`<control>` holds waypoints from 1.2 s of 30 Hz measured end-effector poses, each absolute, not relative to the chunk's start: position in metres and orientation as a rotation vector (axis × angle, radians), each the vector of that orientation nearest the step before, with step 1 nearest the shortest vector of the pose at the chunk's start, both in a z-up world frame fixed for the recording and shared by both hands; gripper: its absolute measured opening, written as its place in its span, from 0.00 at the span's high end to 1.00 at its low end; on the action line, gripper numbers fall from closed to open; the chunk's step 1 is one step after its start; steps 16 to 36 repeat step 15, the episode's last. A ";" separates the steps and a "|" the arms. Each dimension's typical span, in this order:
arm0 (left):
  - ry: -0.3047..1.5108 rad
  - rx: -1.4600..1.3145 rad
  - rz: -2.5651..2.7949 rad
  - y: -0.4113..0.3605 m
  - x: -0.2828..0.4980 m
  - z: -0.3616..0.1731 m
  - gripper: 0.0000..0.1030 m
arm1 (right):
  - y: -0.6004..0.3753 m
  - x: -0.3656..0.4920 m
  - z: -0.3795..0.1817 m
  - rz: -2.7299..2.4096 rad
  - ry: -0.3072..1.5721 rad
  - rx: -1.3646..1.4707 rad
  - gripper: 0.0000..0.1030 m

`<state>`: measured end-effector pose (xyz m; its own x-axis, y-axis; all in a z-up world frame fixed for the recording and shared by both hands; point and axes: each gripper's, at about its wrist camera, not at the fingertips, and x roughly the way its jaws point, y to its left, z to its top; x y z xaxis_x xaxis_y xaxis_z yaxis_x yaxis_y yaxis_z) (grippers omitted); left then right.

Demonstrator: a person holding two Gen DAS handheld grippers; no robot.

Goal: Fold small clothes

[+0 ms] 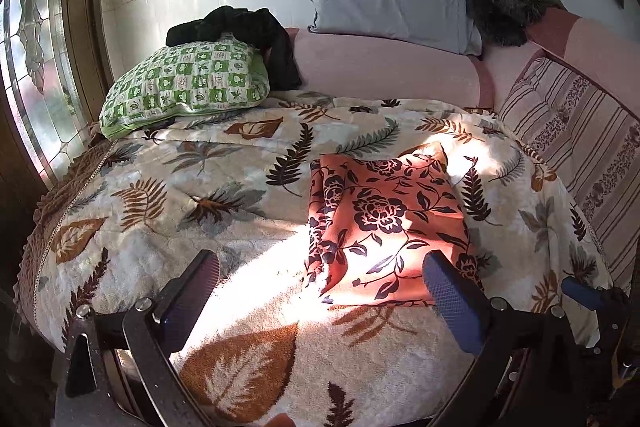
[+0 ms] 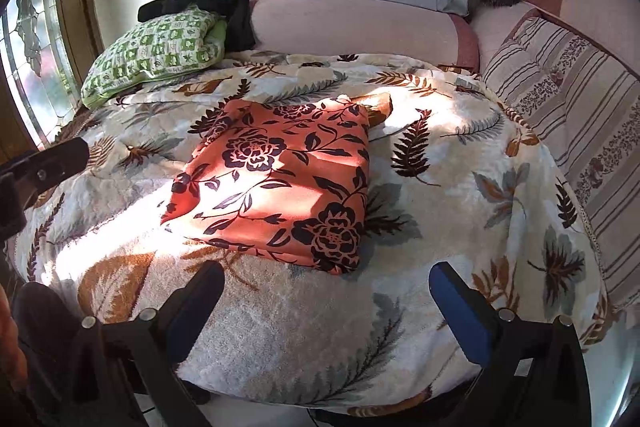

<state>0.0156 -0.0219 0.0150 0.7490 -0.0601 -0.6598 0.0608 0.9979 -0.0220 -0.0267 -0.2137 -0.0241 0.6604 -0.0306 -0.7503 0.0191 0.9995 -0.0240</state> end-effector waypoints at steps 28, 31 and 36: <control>0.773 0.039 -0.088 -0.040 0.050 0.010 0.00 | -0.237 0.011 -0.009 -0.065 0.861 -0.020 0.00; 0.773 0.039 -0.088 -0.040 0.050 0.010 0.00 | -0.237 0.011 -0.009 -0.065 0.861 -0.020 0.00; 0.773 0.039 -0.088 -0.040 0.050 0.010 0.00 | -0.237 0.011 -0.009 -0.065 0.861 -0.020 0.00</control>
